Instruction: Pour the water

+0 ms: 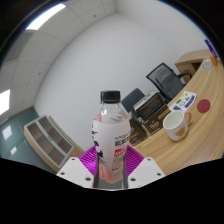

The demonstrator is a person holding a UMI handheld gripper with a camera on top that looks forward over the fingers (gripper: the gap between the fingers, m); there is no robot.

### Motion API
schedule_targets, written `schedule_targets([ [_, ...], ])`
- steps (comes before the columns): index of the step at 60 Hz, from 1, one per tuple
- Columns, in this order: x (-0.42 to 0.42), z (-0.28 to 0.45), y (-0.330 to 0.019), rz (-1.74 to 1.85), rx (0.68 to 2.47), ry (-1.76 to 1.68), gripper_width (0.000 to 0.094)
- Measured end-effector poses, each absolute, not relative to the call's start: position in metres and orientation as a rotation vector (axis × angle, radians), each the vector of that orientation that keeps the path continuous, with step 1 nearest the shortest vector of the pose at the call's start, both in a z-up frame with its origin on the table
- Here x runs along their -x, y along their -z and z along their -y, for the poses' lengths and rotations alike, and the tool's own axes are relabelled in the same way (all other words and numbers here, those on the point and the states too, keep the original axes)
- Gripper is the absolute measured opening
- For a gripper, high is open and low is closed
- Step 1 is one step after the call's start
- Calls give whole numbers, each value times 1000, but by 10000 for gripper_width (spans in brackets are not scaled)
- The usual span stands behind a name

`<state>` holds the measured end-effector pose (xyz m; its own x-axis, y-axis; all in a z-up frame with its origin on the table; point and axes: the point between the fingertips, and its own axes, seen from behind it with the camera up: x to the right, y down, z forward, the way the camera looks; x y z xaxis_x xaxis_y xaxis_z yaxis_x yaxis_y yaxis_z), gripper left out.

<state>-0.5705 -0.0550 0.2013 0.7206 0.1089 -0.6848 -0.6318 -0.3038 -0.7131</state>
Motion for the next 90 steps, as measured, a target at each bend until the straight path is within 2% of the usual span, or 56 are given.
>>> schedule_targets([
  [7,563,22,-230,-741,1603,-1199,330],
  [14,539,-7,-238,-996,1436,-1490,328],
  [22,521,-32,-224,-1212,1292,-1715,326],
  [27,516,-46,-203,-1333,1238,-1794,330],
  [36,508,-54,-178,-1425,1221,-1844,330],
  [45,509,-50,-187,-1351,1307,-1834,328],
  [54,496,-38,-218,-1107,1492,-1659,330],
  [61,453,-37,-247,-800,1614,-1334,330],
  [68,382,-35,-274,-529,1648,-958,330],
  [79,289,-49,-243,-220,1714,-430,330],
  [90,225,-57,-171,-13,1808,-101,330],
])
